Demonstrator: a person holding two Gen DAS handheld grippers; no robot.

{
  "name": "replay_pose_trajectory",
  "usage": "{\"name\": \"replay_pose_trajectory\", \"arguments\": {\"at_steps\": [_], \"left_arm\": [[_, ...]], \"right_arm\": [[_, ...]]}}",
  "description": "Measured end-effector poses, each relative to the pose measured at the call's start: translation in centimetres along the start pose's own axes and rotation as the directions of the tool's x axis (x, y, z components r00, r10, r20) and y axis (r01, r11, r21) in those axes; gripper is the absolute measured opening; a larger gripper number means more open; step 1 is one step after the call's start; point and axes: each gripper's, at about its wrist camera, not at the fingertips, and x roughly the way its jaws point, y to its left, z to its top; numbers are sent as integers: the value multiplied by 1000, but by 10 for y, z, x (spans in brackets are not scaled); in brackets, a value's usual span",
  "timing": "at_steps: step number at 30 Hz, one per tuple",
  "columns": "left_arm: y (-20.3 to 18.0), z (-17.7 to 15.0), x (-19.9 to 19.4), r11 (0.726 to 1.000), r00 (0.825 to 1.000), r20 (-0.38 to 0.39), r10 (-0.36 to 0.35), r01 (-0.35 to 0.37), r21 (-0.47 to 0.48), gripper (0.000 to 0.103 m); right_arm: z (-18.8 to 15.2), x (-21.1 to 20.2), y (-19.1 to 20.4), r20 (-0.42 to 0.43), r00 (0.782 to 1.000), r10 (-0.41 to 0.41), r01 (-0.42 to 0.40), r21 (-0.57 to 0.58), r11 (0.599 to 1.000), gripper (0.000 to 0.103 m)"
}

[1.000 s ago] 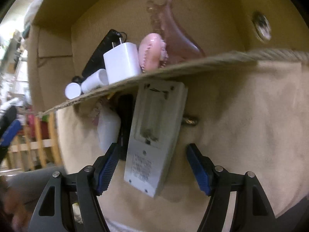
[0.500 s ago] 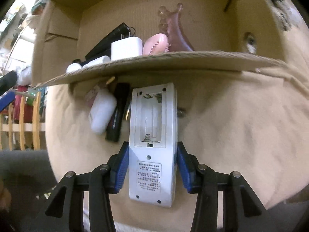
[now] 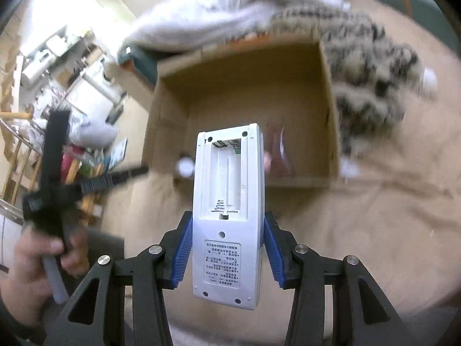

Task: Organize rigid objects
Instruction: 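Grasp white earbud case with left tool while right tool holds charger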

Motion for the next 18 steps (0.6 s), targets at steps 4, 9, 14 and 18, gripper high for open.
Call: {"name": "replay_pose_trajectory", "arguments": {"at_steps": [4, 9, 14, 18], "left_arm": [[-20, -11, 7, 996, 1000, -17, -9, 11, 91, 70], [-55, -23, 34, 975, 995, -100, -18, 39, 220, 70], [-79, -32, 62, 955, 987, -159, 3, 44, 293, 70], [-90, -34, 80, 950, 982, -191, 1, 59, 305, 70]], "right_arm": [[3, 13, -18, 12, 1000, -9, 8, 40, 999, 49], [8, 19, -31, 9, 1000, 12, -13, 80, 997, 49], [6, 20, -33, -11, 1000, 21, -20, 100, 995, 49], [6, 19, -34, -13, 999, 36, -35, 110, 993, 49]]}}
